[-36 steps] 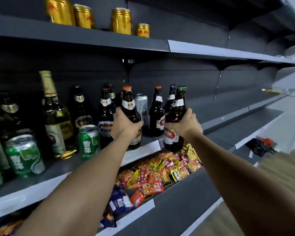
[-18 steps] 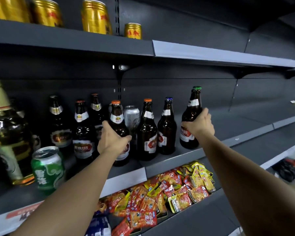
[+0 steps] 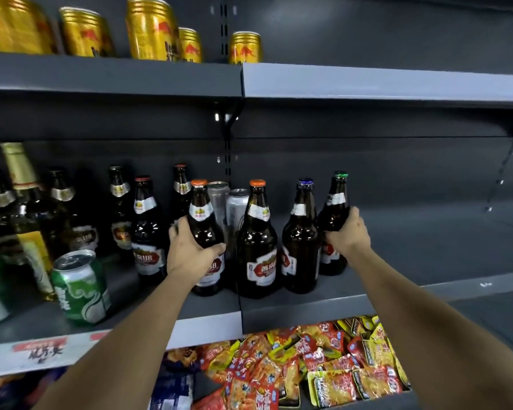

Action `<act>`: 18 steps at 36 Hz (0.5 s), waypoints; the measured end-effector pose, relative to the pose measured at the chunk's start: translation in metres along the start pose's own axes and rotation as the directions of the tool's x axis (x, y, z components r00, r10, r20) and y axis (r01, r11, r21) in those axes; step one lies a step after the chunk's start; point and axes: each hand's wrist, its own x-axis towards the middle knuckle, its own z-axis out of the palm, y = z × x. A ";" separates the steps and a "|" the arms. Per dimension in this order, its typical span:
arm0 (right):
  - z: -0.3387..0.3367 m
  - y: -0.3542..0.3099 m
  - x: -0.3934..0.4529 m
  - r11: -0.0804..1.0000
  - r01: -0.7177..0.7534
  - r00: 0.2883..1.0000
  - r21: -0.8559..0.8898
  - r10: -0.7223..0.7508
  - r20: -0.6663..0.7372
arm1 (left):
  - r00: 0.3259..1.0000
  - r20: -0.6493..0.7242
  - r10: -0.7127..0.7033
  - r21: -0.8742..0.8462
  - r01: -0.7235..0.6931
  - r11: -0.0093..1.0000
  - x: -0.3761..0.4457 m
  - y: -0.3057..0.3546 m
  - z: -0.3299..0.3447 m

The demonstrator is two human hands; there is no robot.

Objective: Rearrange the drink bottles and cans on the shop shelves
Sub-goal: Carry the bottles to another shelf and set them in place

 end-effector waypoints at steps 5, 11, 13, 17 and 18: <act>-0.001 0.003 0.007 1.000 -0.010 0.997 0.015 0.009 0.077 | 1.000 -0.008 -0.002 0.024 0.002 1.000 -0.001 0.002 0.001; -0.009 0.003 -0.004 0.993 0.022 1.000 -0.115 -0.021 0.014 | 1.000 0.017 0.002 0.050 -0.002 0.999 0.000 0.005 -0.003; -0.014 -0.006 -0.017 0.982 0.155 0.930 -0.108 -0.182 -0.321 | 0.999 0.036 -0.004 0.094 0.000 0.996 0.002 0.005 -0.006; -0.008 -0.034 -0.041 0.928 0.371 0.834 0.019 -0.324 -0.447 | 0.998 0.053 -0.021 0.131 0.014 0.991 0.007 0.003 -0.010; -0.004 -0.041 -0.045 0.920 0.391 0.856 0.028 -0.352 -0.377 | 0.998 0.056 -0.026 0.132 0.019 0.991 0.007 0.004 -0.010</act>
